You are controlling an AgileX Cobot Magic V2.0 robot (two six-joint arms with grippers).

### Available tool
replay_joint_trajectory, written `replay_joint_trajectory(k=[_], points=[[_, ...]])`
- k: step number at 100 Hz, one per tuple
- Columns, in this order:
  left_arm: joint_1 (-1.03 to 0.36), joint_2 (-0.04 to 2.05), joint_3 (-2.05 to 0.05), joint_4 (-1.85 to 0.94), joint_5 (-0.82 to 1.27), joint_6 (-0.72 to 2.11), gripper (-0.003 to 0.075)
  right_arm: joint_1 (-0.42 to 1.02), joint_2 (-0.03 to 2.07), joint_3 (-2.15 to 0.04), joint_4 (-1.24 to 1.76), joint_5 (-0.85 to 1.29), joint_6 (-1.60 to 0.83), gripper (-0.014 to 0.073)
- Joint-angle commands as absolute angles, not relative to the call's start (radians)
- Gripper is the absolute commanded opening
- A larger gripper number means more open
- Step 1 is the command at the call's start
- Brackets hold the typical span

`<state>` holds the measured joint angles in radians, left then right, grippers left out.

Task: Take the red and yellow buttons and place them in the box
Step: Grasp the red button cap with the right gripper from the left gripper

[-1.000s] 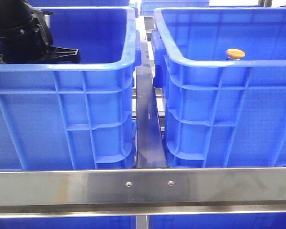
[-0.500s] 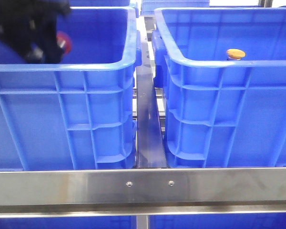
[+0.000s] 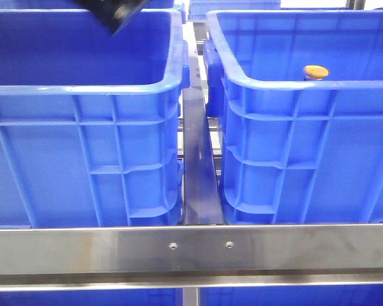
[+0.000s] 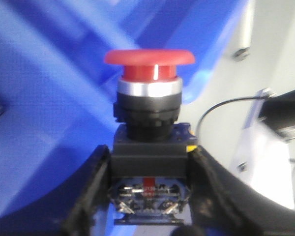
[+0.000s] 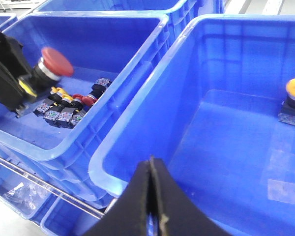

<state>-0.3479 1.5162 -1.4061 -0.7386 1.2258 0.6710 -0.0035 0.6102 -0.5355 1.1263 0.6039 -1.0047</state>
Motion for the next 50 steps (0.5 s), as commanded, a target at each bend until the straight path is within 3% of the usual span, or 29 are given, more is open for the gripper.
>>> replay_joint_trajectory(k=[1, 19, 29, 50], points=[[-0.371, 1.472, -1.432, -0.849, 1.27, 0.69, 0.004, -0.004, 0.612, -0.558, 1.173, 0.581, -1.016, -0.0064], [-0.466, 1.472, -1.432, -0.849, 1.27, 0.695, 0.004, 0.029, 0.614, -0.561, 1.182, 0.559, -1.016, -0.0054], [-0.518, 1.472, -1.432, -0.847, 1.27, 0.697, 0.004, 0.051, 0.63, -0.572, 1.216, 0.572, -1.016, 0.0029], [-0.591, 1.472, -1.432, -0.81, 1.27, 0.698, 0.004, 0.075, 0.685, -0.6, 1.398, 0.665, -1.016, 0.047]])
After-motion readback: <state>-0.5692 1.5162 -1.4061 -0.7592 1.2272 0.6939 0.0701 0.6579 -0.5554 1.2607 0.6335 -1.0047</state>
